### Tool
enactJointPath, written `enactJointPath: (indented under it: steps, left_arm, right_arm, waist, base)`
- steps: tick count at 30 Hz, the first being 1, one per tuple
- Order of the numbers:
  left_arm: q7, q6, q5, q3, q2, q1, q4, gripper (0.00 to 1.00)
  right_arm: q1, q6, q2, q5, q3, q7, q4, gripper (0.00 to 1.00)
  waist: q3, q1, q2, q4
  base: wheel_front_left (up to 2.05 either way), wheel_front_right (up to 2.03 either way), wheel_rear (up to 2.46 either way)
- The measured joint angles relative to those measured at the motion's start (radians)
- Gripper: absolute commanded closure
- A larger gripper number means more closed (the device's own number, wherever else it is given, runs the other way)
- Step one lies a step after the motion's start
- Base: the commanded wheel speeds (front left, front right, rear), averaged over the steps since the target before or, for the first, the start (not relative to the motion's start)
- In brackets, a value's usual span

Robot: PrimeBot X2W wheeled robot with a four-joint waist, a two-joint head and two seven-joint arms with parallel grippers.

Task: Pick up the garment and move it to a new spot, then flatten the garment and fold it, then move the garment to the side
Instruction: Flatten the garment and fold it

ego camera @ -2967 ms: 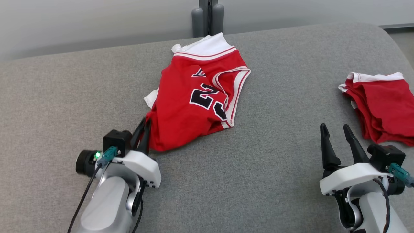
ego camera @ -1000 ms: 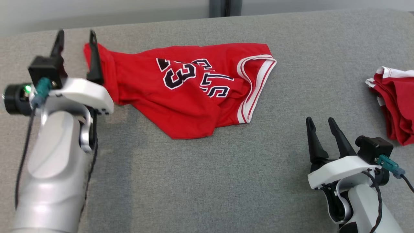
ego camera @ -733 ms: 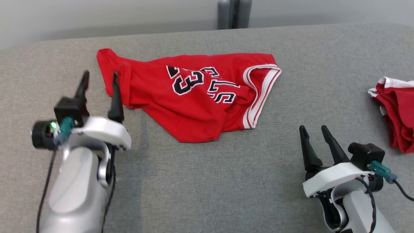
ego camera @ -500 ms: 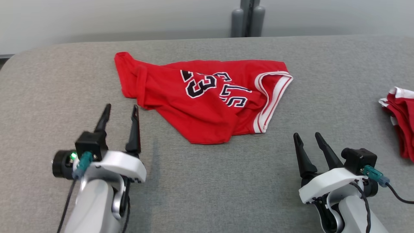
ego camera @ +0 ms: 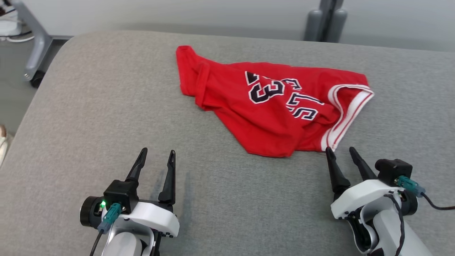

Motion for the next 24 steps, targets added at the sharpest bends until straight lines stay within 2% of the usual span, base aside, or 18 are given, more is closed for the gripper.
enactJointPath:
  steps: [5,6,7,9,16,19,24]
  left_arm:
    - [0.000,0.008,-0.010,-0.015,0.001,0.000,-0.013,0.00]
    - [0.000,0.010,-0.012,-0.017,0.001,0.000,-0.016,0.00]
    - [0.000,0.012,-0.013,-0.019,0.000,-0.001,-0.018,0.00]
    - [0.000,0.016,-0.015,-0.021,0.001,-0.002,-0.020,0.00]
    - [0.000,0.017,-0.022,-0.017,0.000,-0.003,-0.025,0.00]
    - [0.000,0.016,-0.025,-0.021,0.000,-0.003,-0.025,0.00]
    - [0.000,0.016,-0.033,-0.026,0.000,0.000,-0.018,0.00]
  right_arm:
    - [-0.038,0.000,0.000,-0.007,-0.020,0.000,0.060,0.00]
    - [-0.044,0.000,-0.001,-0.007,-0.022,0.000,0.067,0.19]
    - [-0.052,0.000,-0.002,-0.007,-0.022,0.000,0.071,0.52]
    - [-0.066,0.000,-0.002,-0.007,-0.022,0.000,0.075,1.00]
    - [-0.065,0.000,0.001,-0.016,-0.055,-0.002,0.027,1.00]
    - [-0.067,0.000,-0.004,-0.024,-0.067,-0.002,-0.038,1.00]
    - [-0.119,0.000,-0.022,-0.021,-0.030,-0.001,-0.186,1.00]
  waist:
    - [0.025,0.0000,0.0000,0.044]
    - [0.030,0.0000,0.0000,0.049]
    - [0.035,0.0000,0.0000,0.053]
    - [0.042,0.0000,0.0000,0.058]
    - [0.039,0.0000,0.0000,0.038]
    - [0.031,0.0000,0.0000,0.024]
    - [0.003,0.0000,0.0000,0.003]
  base:
    - [0.00,0.00,0.00]
    - [0.00,0.00,0.00]
    - [0.00,0.00,0.00]
    - [0.00,0.00,0.00]
    - [0.00,0.00,0.00]
    - [0.00,0.00,0.00]
    - [0.00,0.00,0.00]
